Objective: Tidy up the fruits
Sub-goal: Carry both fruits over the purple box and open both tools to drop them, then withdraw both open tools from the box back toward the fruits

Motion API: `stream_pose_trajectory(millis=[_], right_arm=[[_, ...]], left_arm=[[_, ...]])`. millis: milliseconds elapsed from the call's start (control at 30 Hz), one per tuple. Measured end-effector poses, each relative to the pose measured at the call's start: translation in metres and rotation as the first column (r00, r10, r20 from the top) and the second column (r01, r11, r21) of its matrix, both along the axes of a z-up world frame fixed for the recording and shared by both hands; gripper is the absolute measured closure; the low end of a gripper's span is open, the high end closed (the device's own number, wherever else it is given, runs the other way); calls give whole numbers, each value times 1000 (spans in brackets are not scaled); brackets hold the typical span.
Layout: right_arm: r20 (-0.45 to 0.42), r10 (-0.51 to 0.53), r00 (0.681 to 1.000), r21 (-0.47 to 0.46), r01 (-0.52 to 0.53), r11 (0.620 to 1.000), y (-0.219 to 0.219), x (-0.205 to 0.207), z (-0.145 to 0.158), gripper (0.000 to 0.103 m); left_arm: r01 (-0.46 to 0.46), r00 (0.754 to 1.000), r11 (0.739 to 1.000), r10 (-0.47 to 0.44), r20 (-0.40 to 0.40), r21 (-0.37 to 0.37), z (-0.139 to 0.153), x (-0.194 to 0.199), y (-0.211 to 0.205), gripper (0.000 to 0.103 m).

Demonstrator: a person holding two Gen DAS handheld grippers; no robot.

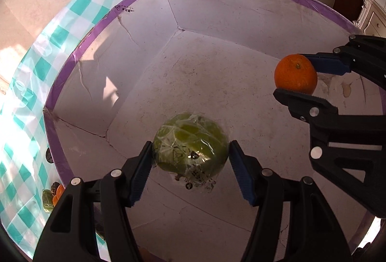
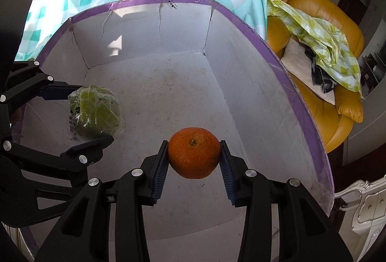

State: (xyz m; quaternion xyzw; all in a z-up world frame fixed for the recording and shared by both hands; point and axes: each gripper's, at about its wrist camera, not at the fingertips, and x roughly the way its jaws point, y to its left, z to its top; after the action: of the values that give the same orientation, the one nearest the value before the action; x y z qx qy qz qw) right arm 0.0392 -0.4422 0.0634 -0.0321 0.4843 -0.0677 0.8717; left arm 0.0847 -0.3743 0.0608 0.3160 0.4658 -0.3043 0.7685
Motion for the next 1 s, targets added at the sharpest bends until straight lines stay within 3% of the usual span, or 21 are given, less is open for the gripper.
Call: stream_pose_trajectory(millis=[167,333,433,600,800,867,933,1000], right_arm=[[-17,4,1000,-8,-4,1000,2,1,0,62],[-21,-2,1000,-7,2,1000,0,2,0,62],[-2,-5,1000,-23,5,1000,2,1,3,47],[5,-13,1000,-21,13,1000,-2,0,3,45],[35,-34,999,-6,34,999,-5,-2,6,38],[49,-43,998,-4,43,999,-5,-4,9,33],[74,-56,996,-6,57,998,-5,-7,11,29],[106,-65,992,-3,66,998,-6,-10,15,22]], left_arm=[[18,998,1000,-20,-60,-23,-1,4,4,39],[20,997,999,-22,-72,-27,-3,2,4,38],[16,997,999,-20,-76,-45,0,3,6,35],[15,997,998,-20,-73,-61,2,2,7,32],[27,1000,996,-26,6,-81,9,-7,9,21],[23,998,996,-19,52,-88,14,-11,11,7],[21,996,995,-12,94,-101,17,-14,14,2],[19,992,993,-4,128,-116,16,-16,17,2]])
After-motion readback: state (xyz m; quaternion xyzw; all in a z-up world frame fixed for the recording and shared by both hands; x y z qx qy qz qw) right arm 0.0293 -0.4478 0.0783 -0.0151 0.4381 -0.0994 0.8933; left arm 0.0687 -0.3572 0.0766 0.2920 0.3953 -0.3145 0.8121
